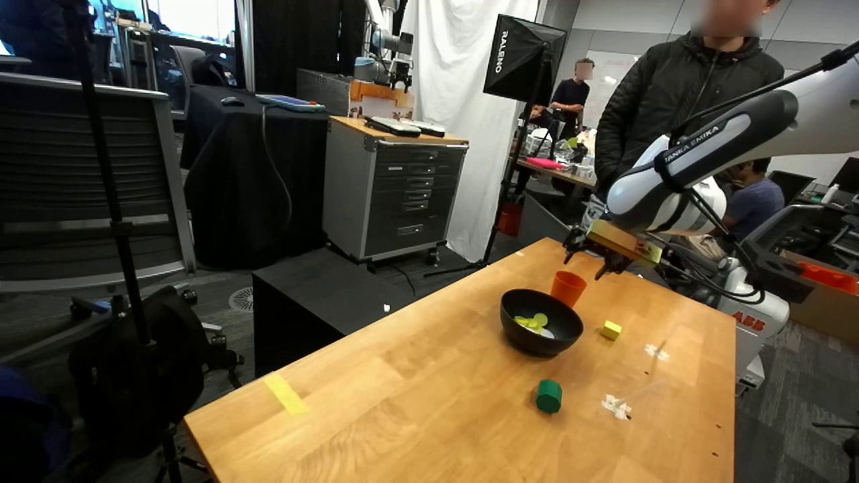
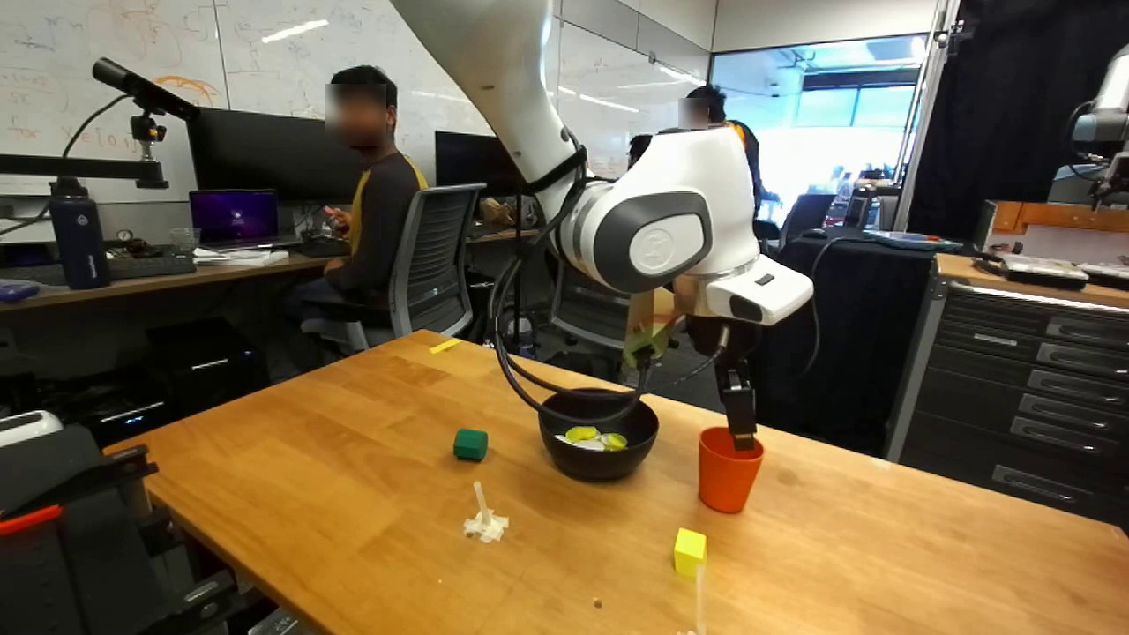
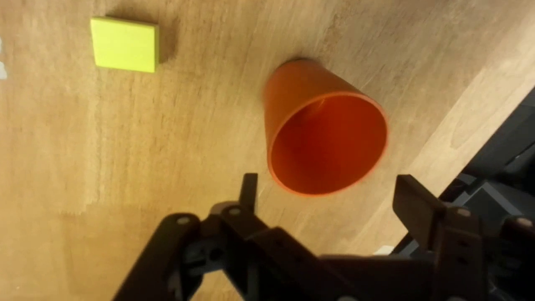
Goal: Pick up the orange cup, pour its contents in the black bowl and put the cup back down
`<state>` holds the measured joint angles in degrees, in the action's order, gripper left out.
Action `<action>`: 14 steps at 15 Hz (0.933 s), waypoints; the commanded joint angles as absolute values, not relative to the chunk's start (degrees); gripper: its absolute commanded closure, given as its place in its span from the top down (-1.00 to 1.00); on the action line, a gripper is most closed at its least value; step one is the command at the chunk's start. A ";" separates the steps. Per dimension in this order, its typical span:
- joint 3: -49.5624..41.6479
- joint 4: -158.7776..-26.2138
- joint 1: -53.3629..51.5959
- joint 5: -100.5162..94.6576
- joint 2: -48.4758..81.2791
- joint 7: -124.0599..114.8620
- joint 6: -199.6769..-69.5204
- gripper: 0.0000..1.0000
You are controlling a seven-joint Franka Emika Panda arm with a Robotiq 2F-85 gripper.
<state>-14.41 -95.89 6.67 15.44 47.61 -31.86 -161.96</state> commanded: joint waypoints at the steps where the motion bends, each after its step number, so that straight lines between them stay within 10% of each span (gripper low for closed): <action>1: -12.92 -101.54 6.16 15.83 39.78 -28.45 -164.42 1.00; 14: -3.18 -126.05 5.92 11.03 4.70 -2.33 -158.84 1.00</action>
